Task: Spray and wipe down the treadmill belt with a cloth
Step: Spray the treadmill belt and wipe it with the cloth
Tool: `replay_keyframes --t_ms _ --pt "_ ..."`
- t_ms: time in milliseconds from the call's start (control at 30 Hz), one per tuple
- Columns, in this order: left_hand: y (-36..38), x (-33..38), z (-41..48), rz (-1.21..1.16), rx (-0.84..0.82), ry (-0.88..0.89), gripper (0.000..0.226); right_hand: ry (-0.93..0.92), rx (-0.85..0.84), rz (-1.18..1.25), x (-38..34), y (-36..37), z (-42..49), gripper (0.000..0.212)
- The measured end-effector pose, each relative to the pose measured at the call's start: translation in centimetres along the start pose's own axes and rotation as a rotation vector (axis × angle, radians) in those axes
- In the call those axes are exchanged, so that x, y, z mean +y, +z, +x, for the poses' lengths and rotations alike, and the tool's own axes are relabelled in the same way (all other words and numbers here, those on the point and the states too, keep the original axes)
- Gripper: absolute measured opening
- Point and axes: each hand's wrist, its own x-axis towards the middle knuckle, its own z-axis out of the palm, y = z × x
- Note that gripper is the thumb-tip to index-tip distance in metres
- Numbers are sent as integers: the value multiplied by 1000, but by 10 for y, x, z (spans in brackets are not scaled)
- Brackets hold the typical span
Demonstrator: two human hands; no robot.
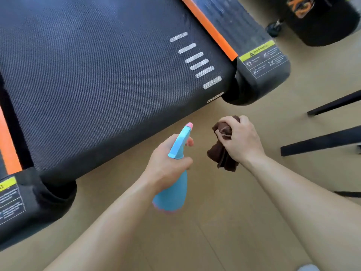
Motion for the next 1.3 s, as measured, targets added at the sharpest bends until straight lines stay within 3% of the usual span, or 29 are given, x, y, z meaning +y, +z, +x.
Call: replay_keyframes --t_ms 400,667,1133,1300 --pt "51 -59 60 -72 149 200 42 -301 324 255 34 81 55 26" --pt "60 -59 44 -173 299 158 44 -287 422 479 10 89 42 24" --pt "51 -53 49 -105 297 180 26 -311 579 431 24 71 39 29" --pt "47 -62 46 -92 215 175 38 -376 703 468 4 55 47 28"
